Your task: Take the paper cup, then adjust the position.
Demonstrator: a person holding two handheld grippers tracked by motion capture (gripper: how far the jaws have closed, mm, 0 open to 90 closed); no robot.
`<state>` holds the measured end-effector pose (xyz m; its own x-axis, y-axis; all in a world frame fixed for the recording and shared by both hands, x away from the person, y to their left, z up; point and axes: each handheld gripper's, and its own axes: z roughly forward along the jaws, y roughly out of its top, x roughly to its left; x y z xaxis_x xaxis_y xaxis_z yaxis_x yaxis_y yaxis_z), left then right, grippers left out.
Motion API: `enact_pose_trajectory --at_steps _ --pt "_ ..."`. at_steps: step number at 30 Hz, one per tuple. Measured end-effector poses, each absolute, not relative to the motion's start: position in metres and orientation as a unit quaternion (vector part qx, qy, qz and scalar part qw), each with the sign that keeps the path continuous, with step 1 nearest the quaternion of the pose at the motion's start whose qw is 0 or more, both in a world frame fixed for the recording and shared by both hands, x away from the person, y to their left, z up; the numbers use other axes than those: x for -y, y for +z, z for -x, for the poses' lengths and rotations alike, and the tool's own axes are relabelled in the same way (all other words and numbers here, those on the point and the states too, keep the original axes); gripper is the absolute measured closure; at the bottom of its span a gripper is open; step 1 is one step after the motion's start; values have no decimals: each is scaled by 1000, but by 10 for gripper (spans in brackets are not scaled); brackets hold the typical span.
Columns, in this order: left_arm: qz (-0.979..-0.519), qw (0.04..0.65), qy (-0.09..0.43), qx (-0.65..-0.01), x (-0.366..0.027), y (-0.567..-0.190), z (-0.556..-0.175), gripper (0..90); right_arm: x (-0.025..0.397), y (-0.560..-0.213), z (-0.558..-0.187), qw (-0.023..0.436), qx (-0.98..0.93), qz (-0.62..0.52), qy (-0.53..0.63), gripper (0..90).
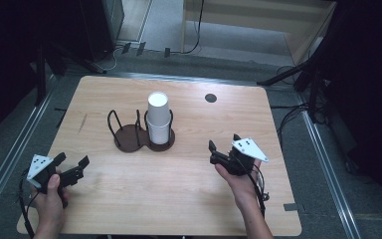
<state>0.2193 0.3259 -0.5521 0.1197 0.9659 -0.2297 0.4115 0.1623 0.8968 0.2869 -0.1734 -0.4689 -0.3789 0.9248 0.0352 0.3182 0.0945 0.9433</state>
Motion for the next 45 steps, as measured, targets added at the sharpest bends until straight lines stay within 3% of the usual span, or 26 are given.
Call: enact_pose_trajectory --at_steps 22,45 --pt "-577 465 304 -598 -323 -552 -219 113 102 -431 -319 278 -690 -424 517 140" --pt "-585 457 300 -599 -323 -551 -221 124 37 -431 -333 234 -715 -397 526 140"
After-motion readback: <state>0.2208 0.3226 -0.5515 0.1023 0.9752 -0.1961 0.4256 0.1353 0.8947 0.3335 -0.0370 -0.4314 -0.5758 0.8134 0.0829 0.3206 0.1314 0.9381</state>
